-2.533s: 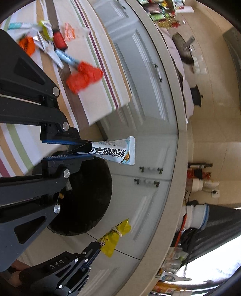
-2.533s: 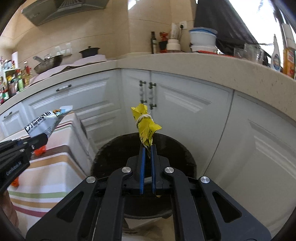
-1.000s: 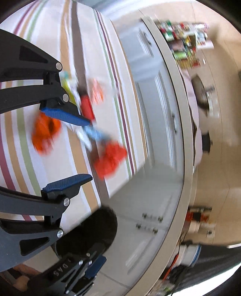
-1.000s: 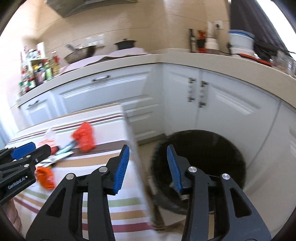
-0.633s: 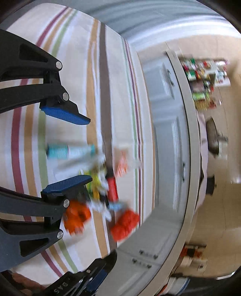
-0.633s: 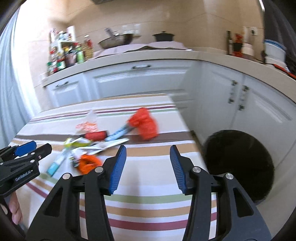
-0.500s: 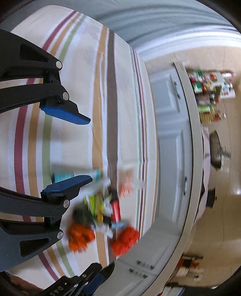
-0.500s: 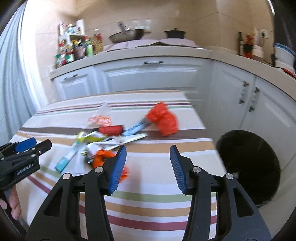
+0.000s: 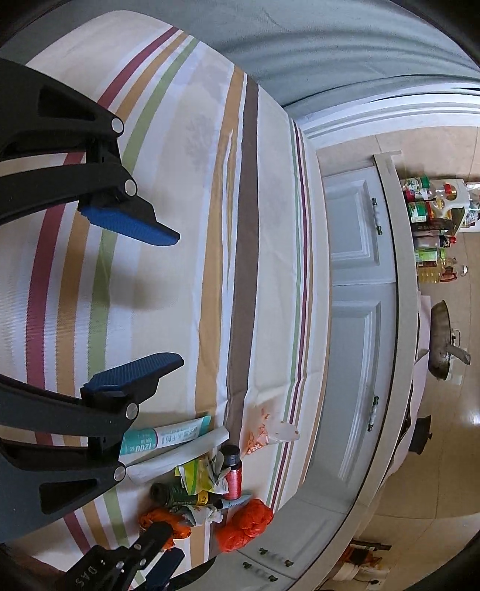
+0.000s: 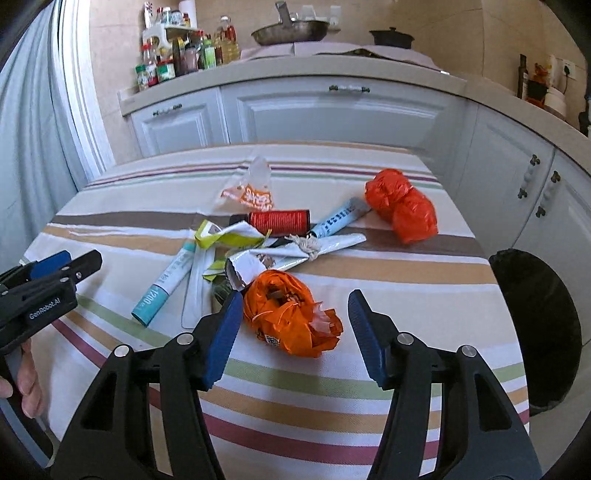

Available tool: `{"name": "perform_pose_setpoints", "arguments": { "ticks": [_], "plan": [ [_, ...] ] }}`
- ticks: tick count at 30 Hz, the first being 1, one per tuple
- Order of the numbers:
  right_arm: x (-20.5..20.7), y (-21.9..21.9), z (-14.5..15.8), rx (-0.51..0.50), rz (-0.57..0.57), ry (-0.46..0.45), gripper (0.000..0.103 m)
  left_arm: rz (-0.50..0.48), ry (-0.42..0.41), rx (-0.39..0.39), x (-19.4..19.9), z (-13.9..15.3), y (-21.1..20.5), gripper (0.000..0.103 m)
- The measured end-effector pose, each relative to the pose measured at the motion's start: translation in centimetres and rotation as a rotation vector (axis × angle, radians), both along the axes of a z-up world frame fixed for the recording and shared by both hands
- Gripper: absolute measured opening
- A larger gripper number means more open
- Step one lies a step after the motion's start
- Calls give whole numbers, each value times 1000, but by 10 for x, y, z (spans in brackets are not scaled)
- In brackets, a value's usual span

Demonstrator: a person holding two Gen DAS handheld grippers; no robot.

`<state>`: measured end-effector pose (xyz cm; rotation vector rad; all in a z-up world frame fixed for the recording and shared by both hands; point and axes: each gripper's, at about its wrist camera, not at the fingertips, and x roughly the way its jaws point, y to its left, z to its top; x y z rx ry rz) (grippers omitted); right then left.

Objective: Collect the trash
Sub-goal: 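Grasp the orange plastic bag with the right gripper while the left grasps a teal toothpaste tube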

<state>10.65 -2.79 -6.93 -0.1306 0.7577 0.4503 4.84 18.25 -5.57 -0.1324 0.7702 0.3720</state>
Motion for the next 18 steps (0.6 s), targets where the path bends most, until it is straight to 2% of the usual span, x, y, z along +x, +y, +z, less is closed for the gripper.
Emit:
{"name": "perform_pose_setpoints", "arguments": {
  "ticks": [3, 4, 5, 6, 18],
  "plan": [
    [3, 3, -4, -20, 3, 20, 56, -6, 13, -6, 1, -3, 1, 60],
    [3, 3, -6, -23, 8, 28, 47, -7, 15, -9, 2, -4, 1, 60],
    [3, 5, -8, -29, 12, 34, 46, -11, 18, -11, 2, -5, 1, 60],
    [3, 5, -8, -32, 16, 35, 39, -14, 21, -12, 3, -5, 0, 61],
    [-8, -24, -3, -38, -30, 8, 39, -99, 20, -48, 6, -4, -31, 64]
  ]
}}
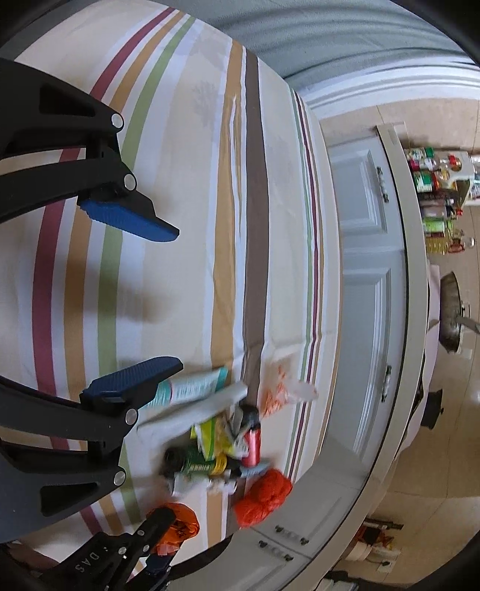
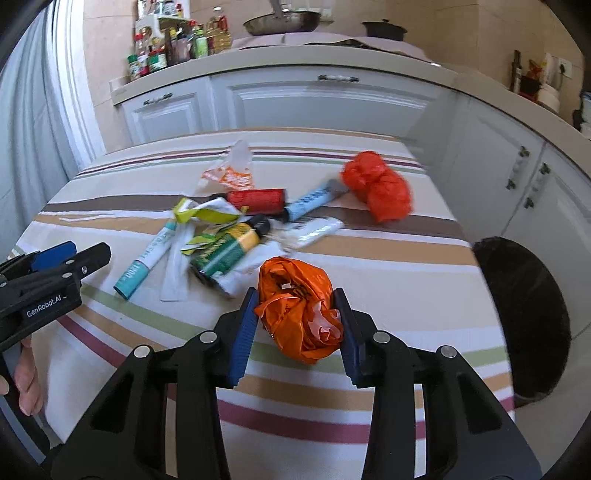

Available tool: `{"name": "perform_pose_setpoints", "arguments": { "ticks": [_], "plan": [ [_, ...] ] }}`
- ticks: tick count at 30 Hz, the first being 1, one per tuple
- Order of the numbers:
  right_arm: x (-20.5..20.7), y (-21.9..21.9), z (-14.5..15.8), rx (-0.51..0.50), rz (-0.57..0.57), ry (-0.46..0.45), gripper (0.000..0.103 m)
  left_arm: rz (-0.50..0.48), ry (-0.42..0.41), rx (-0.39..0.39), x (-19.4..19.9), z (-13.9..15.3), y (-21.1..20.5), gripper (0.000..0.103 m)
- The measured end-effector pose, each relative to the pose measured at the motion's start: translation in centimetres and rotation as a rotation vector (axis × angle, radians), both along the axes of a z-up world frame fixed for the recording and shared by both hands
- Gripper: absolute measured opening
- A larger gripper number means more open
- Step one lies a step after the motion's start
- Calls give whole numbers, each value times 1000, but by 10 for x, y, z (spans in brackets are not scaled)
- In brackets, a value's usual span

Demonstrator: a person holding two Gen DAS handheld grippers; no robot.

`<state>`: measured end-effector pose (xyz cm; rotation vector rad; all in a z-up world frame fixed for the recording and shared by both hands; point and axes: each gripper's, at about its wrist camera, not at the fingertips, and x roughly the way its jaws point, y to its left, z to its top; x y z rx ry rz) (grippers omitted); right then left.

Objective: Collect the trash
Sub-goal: 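Grasp the orange plastic bag with the right gripper while the left grasps a teal toothpaste tube, then carry the orange bag and teal tube over the black bin and open both grippers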

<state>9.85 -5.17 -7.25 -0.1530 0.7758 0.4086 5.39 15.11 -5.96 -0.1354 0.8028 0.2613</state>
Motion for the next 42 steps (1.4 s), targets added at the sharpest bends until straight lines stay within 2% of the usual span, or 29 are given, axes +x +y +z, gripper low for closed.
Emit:
{"name": "perform_pose_setpoints", "arguments": {
  "ticks": [11, 13, 15, 17, 18, 20, 28, 33, 39, 42],
  "plan": [
    [4, -52, 6, 40, -111, -22, 39, -56, 23, -31, 13, -7, -30, 63],
    [4, -57, 5, 48, -118, -23, 39, -59, 34, -28, 17, -11, -33, 58],
    [5, -62, 5, 54, -122, -22, 39, -67, 46, -24, 19, -15, -36, 45],
    [5, -66, 4, 60, -125, -22, 39, -73, 48, -2, 21, -17, -40, 37],
    [5, -67, 4, 63, -126, -23, 39, -84, 48, 1, 21, -17, -41, 25],
    [5, -71, 4, 69, -130, -24, 39, -94, 43, 5, 21, -17, -44, 14],
    [3, -78, 9, 87, -139, -50, 39, -100, 4, 21, 8, -8, -47, 10],
    [0, -84, 19, 95, -158, -85, 39, -100, -67, 21, -2, 17, -49, 10],
    [-2, -103, 37, 86, -212, -157, 39, -162, -157, 11, -1, 46, -71, 10],
    [-2, -117, 47, 64, -255, -203, 39, -209, -176, 7, 9, 52, -87, 10]
  ]
}}
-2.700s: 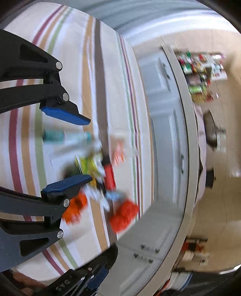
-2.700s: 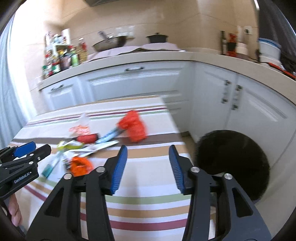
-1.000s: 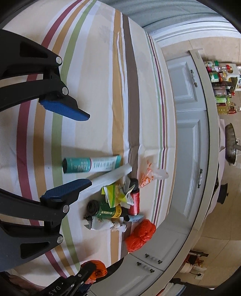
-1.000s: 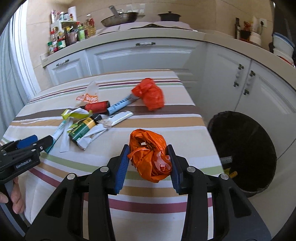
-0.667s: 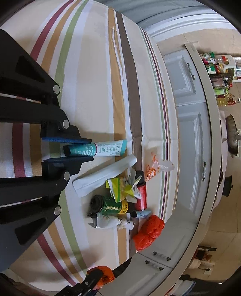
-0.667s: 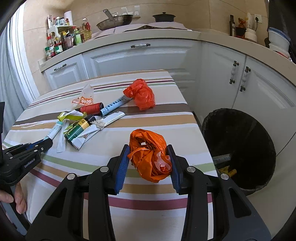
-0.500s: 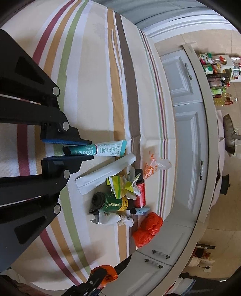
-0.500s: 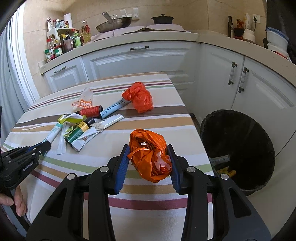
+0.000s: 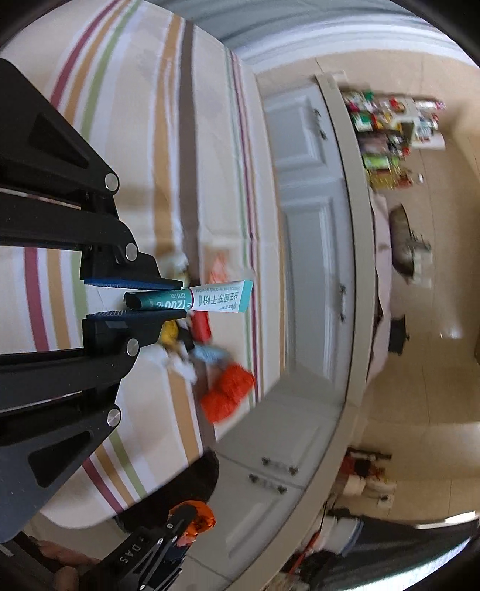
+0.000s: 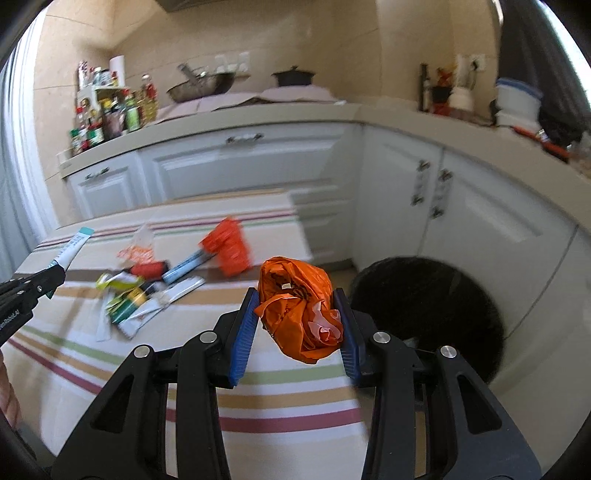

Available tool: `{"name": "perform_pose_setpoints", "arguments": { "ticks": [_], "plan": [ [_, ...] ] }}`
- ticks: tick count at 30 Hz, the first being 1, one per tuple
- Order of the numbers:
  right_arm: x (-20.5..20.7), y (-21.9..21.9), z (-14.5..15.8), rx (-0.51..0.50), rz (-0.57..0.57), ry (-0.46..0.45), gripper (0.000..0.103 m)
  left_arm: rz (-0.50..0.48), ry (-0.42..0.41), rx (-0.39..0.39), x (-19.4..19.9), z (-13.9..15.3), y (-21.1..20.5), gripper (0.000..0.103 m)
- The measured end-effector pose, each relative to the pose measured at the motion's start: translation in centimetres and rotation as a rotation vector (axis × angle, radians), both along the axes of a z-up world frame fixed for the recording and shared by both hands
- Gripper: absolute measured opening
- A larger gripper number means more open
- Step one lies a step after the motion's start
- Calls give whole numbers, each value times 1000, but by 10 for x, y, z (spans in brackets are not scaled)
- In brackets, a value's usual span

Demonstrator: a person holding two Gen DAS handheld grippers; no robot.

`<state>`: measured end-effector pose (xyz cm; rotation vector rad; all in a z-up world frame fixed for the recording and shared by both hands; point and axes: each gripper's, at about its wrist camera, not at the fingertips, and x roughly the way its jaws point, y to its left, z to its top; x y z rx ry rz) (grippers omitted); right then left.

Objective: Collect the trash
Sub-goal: 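Carry the orange bag and teal tube over the black bin and open both grippers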

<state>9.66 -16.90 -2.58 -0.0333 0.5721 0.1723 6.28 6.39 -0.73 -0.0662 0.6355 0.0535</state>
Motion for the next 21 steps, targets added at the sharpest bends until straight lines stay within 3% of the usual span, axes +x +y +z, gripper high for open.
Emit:
{"name": "perform_pose_setpoints", "arguments": {
  "ticks": [9, 21],
  "plan": [
    [6, -62, 13, -12, -163, -56, 39, -185, -53, -16, 31, 12, -75, 10],
    [31, -136, 2, 3, -312, -58, 39, -382, -7, 17, 73, -4, -173, 10]
  ]
}}
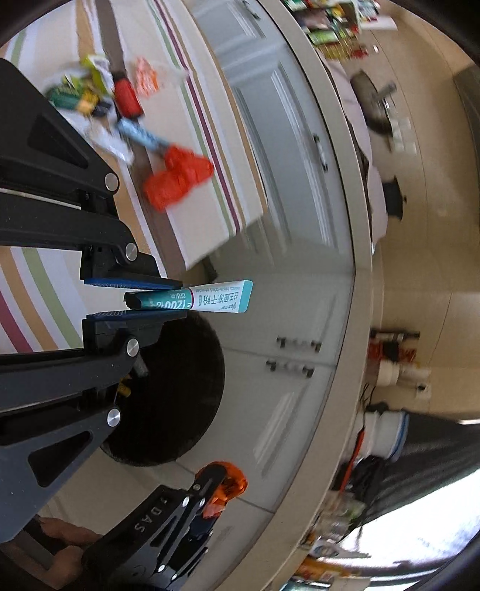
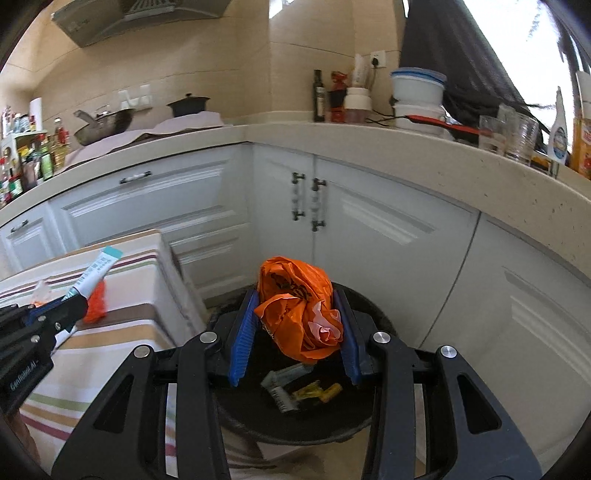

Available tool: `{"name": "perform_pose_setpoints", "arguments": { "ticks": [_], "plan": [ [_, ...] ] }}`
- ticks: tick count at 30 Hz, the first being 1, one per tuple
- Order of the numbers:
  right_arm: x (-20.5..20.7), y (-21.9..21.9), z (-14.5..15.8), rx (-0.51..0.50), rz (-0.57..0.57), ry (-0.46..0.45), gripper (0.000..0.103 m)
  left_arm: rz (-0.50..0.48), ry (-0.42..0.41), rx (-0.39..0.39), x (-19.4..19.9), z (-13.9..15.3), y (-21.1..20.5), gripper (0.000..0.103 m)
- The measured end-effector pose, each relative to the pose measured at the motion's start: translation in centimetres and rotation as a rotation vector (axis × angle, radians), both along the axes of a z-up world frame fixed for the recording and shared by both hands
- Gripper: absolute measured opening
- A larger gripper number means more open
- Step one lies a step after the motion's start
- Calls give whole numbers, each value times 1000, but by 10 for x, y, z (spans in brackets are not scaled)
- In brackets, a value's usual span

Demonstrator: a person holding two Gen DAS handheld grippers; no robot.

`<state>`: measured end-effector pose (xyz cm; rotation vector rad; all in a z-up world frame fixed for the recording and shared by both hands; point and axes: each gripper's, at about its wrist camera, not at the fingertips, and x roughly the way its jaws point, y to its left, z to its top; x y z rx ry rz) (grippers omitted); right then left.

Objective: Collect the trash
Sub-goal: 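Carry the orange bag and teal tube over the black bin and open both grippers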

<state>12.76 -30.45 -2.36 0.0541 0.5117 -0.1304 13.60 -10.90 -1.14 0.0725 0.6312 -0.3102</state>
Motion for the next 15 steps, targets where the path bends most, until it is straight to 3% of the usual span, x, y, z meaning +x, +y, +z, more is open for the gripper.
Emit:
{"name": "perform_pose_setpoints", "arguments": {
  "ticks": [12, 15],
  "plan": [
    [28, -39, -28, 34, -58, 39, 39, -81, 54, 50, 37, -28, -61, 12],
    [35, -43, -33, 36, -57, 44, 40, -89, 67, 51, 47, -32, -69, 21]
  ]
}}
